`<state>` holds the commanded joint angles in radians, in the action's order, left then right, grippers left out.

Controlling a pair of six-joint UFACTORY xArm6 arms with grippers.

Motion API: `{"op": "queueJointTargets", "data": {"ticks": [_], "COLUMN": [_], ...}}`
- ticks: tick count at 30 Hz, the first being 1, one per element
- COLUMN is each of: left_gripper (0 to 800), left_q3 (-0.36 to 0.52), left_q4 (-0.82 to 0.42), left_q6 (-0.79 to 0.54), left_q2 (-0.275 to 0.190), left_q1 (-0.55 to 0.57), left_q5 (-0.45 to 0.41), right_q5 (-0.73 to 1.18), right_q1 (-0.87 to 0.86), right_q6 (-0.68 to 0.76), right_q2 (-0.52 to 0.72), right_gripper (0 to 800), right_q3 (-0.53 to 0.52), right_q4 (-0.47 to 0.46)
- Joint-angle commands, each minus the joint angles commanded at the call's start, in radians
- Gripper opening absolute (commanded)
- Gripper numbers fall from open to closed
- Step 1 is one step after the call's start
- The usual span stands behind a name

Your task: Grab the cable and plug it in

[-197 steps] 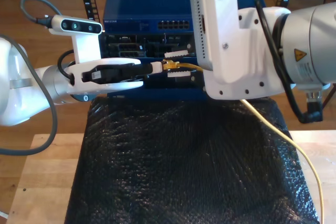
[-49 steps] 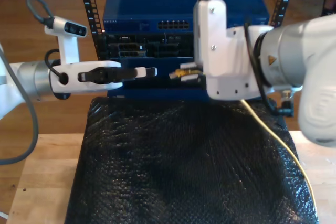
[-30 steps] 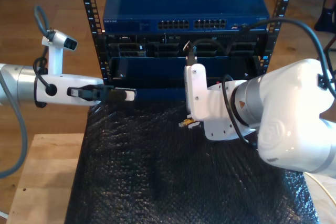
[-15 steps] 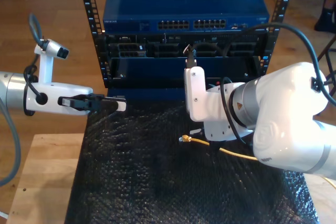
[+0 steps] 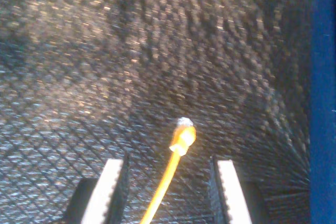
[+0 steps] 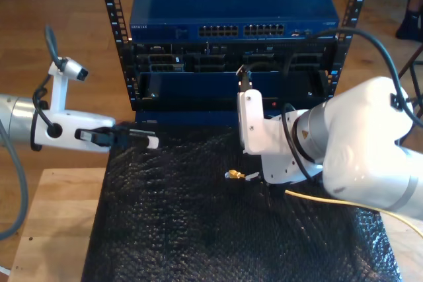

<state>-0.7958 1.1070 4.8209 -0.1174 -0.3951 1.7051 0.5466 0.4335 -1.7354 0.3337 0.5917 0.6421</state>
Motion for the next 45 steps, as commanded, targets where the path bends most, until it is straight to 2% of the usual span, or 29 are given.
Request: {"op": "queueJointTargets", "data": {"ticks": [11, 21, 25, 29, 32, 34, 40, 45], "left_gripper": [793, 793, 793, 793, 793, 793, 793, 793], "left_q3": [0.000, -0.003, -0.003, -0.003, -0.003, -0.002, -0.002, -0.003], "left_q4": [-0.029, -0.077, -0.077, -0.089, -0.098, -0.100, -0.117, -0.127], "left_q6": [-0.002, -0.003, -0.003, -0.003, -0.005, -0.005, -0.005, -0.005], "left_q2": [0.000, -0.002, -0.002, 0.000, 0.003, 0.003, 0.005, 0.005], "left_q1": [-0.003, -0.011, -0.021, -0.021, -0.023, -0.025, -0.037, -0.052], "left_q5": [0.002, 0.008, 0.006, 0.006, 0.005, 0.005, 0.003, 0.002], "right_q5": [0.066, 0.072, 0.146, 0.213, 0.288, 0.339, 0.433, 0.443], "right_q1": [-0.005, 0.002, 0.002, 0.005, 0.008, 0.012, 0.031, 0.069], "right_q6": [0.189, 0.428, 0.529, 0.614, 0.687, 0.720, 0.764, 0.789], "right_q2": [-0.112, -0.184, -0.209, -0.247, -0.287, -0.319, -0.391, -0.445], "right_gripper": [395, 395, 397, 467, 586, 612, 635, 625], "right_q3": [0.091, 0.176, 0.215, 0.265, 0.310, 0.350, 0.459, 0.519], "right_q4": [-0.091, -0.261, -0.304, -0.353, -0.371, -0.381, -0.413, -0.505]}}
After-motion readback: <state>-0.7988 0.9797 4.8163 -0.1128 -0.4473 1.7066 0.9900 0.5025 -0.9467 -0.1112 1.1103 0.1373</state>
